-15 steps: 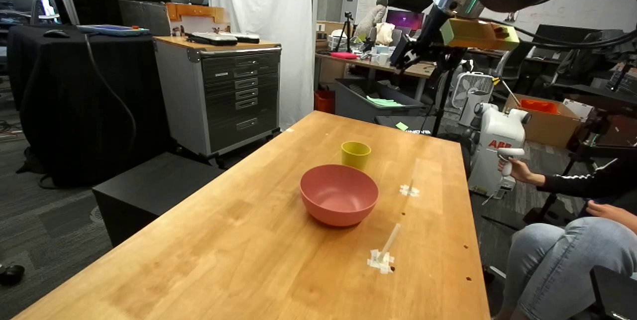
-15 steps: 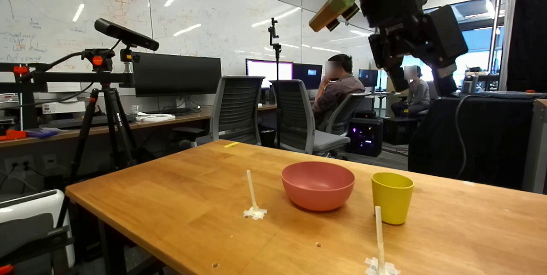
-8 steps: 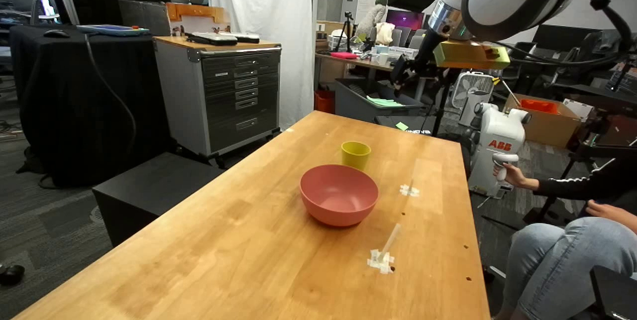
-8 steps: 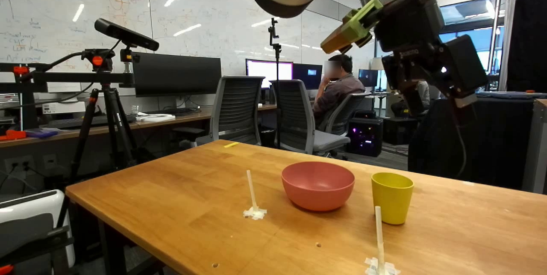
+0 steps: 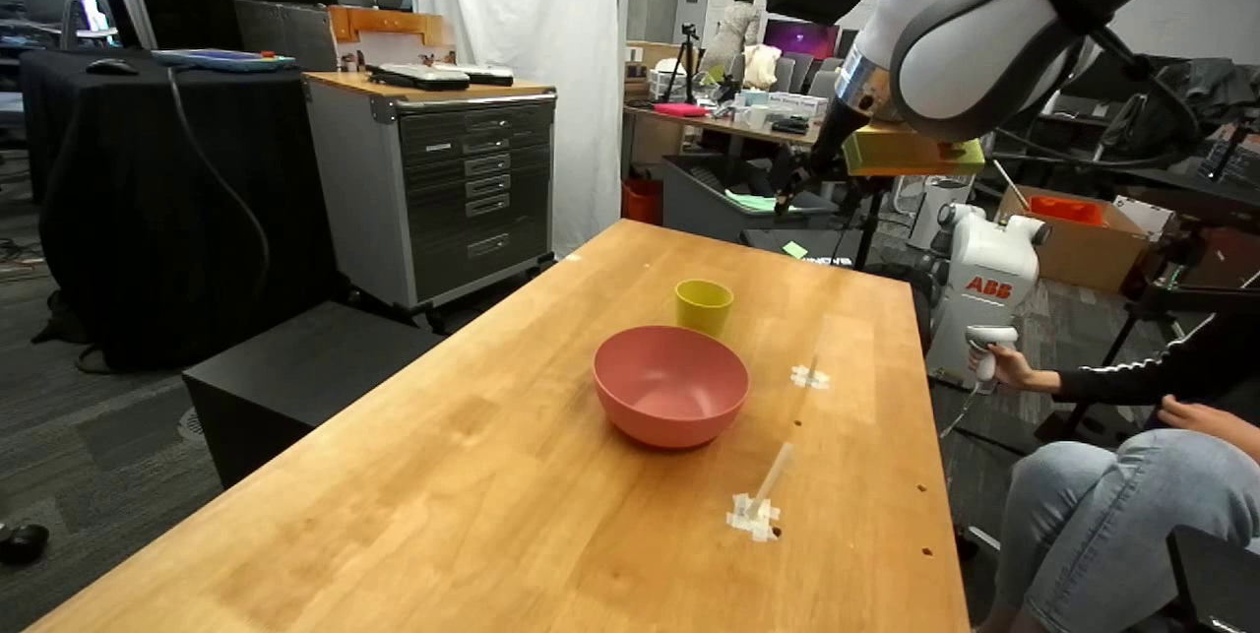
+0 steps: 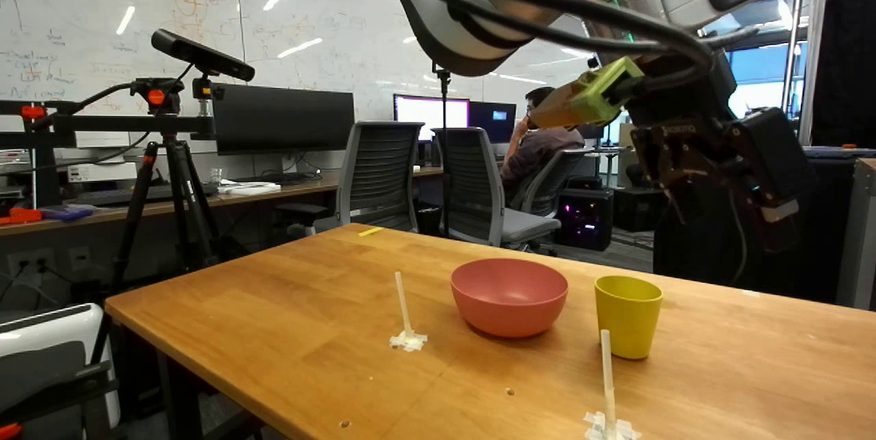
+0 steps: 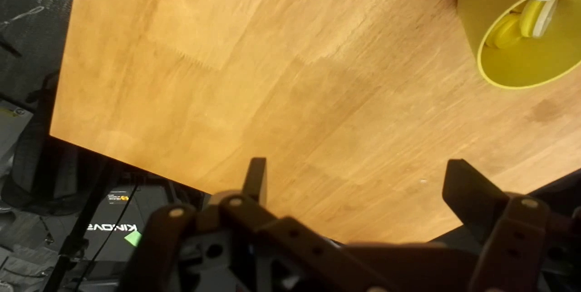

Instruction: Pour the contents in the yellow cup into the pink bowl

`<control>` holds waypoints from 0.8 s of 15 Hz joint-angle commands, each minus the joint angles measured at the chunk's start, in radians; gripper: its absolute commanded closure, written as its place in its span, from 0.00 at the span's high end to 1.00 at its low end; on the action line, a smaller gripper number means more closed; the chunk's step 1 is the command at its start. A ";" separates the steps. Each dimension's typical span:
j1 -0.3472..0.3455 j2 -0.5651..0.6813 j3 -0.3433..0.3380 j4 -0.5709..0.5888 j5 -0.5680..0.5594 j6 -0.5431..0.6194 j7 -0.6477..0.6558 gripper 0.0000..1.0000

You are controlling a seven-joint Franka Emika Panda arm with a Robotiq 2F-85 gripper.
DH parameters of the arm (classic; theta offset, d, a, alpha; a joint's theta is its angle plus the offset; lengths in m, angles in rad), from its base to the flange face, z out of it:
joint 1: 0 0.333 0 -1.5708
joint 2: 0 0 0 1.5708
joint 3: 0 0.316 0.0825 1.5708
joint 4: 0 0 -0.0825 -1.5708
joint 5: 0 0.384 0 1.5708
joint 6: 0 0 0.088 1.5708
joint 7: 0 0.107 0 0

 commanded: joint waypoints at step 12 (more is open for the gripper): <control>0.060 0.132 -0.011 0.058 0.103 0.010 -0.002 1.00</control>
